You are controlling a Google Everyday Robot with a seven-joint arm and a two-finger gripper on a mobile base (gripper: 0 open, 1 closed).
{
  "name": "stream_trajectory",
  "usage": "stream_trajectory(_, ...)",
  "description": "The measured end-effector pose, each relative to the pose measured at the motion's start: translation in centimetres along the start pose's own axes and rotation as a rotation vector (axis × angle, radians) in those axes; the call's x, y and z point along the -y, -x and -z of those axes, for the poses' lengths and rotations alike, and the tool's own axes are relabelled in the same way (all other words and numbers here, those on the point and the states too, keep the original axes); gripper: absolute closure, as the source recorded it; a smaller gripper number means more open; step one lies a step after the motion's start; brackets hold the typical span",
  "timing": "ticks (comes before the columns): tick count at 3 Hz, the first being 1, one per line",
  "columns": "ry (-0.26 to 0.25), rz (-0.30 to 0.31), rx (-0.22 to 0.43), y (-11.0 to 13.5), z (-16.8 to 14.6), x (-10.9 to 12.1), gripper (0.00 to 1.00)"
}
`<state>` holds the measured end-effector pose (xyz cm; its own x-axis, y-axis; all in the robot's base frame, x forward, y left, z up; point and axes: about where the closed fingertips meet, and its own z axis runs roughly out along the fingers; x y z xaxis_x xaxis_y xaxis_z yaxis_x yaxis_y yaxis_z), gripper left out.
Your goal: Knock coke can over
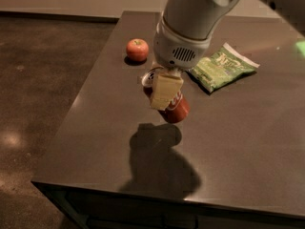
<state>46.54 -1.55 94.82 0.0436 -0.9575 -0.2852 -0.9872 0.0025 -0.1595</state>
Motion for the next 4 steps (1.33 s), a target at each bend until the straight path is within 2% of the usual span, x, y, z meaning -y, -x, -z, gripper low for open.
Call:
stream_trajectory(1,0.037,0.05,-0.092,0.1,-1.3,-0.9,1.0)
stream_trajectory(3,0.071,0.112,-0.195,0.6,-3.5,-1.7,1.0)
stream_trajectory(4,0.089,0.125,-0.224,0.9,-4.8,-1.8,0.82)
